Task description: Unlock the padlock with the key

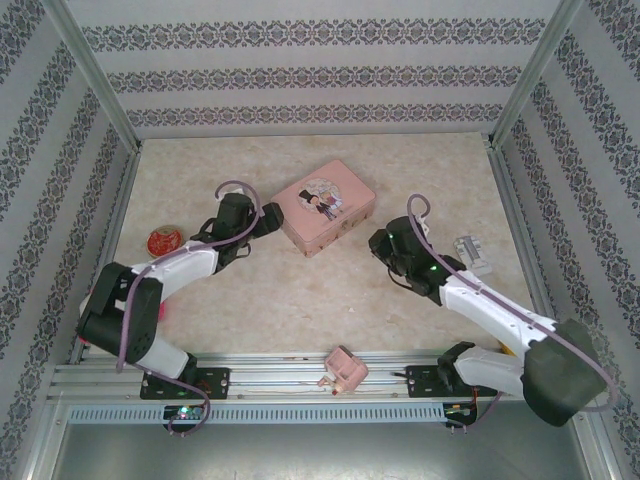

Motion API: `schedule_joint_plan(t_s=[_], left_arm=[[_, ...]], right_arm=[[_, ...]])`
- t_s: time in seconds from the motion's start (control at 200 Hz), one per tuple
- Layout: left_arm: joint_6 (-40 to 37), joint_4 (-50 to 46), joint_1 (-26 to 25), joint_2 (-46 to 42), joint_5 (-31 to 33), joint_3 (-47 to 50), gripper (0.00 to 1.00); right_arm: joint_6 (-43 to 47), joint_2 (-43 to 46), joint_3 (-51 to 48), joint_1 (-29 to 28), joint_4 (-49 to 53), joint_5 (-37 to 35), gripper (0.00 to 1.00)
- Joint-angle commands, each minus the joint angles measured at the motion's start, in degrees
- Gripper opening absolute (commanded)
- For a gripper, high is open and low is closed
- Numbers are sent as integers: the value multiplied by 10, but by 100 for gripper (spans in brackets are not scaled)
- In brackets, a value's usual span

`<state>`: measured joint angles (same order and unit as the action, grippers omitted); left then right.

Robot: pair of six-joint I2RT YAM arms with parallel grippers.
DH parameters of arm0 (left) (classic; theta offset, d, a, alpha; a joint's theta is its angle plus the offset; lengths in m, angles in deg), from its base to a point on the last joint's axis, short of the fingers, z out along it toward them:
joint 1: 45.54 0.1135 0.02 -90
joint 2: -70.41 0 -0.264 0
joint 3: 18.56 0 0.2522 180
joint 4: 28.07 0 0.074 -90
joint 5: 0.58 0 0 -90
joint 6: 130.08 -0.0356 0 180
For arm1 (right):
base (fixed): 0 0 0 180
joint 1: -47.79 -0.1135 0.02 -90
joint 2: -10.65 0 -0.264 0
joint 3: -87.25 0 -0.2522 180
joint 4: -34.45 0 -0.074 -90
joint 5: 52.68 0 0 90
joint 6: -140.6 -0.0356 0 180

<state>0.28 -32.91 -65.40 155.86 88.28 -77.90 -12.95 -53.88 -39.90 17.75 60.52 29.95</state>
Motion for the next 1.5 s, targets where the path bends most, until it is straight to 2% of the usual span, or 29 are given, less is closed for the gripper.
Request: schedule_joint_plan(t_s=[0.0,0.15,0.245,0.405,0.63,1.124,1.254,1.494], left_arm=[[60,-23,1,-30,-52,-9,99],[124,10,-5,-15,-95,6,99],[143,34,-14,18,-112,3,99],[162,68,-20,75,-145,-20,99],[166,84,-21,128,-163,-57,83],[156,60,-19,134,-155,-85,83],[156,60,-19,129,-152,-81,84],[151,52,-19,126,-146,-81,89]], right_arm=[[110,16,58,10,219,20,0],[185,-11,126,13,366,2,0],[215,-30,147,17,404,-8,0],[254,-60,150,33,399,11,0],[291,-121,144,39,395,24,0],[371,-303,195,45,339,86,0],[379,-348,221,45,330,90,9],[386,-393,250,39,314,107,31]])
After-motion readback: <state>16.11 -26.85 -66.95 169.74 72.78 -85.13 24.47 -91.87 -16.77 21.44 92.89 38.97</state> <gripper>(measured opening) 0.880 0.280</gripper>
